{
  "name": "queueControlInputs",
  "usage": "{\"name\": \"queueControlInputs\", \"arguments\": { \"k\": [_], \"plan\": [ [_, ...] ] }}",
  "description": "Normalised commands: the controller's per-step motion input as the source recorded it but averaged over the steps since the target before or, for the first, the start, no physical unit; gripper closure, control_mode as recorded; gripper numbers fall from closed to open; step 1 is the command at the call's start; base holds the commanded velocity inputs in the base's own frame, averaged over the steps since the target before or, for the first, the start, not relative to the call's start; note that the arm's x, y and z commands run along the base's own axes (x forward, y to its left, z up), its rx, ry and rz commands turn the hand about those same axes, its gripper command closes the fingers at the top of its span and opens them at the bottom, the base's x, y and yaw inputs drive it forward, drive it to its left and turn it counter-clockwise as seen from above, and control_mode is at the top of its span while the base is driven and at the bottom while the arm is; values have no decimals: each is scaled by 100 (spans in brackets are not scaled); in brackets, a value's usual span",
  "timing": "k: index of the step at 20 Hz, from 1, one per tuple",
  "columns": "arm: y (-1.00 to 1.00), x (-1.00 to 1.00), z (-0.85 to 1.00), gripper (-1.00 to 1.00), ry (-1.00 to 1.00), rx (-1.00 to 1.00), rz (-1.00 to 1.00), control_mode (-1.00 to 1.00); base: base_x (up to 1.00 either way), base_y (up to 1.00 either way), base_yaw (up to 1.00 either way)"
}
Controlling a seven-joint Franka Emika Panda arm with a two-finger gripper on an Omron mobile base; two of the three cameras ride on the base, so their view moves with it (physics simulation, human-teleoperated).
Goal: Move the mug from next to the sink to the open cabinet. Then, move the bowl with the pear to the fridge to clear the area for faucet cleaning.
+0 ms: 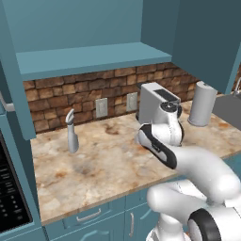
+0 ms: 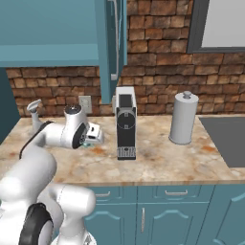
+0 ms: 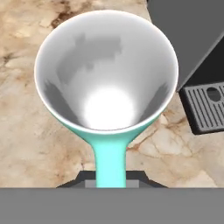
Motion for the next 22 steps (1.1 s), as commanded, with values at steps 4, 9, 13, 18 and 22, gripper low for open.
{"name": "queueControlInputs", "arguments": {
  "k": [4,9,13,18,22],
  "plan": [
    [4,-100,100,100,-4,0,1,-100,0,0,0],
    [0,-100,100,100,-24,0,11,-100,0,0,0],
    [4,-100,100,100,-35,0,21,-100,0,0,0],
    [7,-96,100,100,-23,0,9,-100,0,0,0],
    [10,-98,100,100,-5,0,1,-100,0,0,0]
  ]
}}
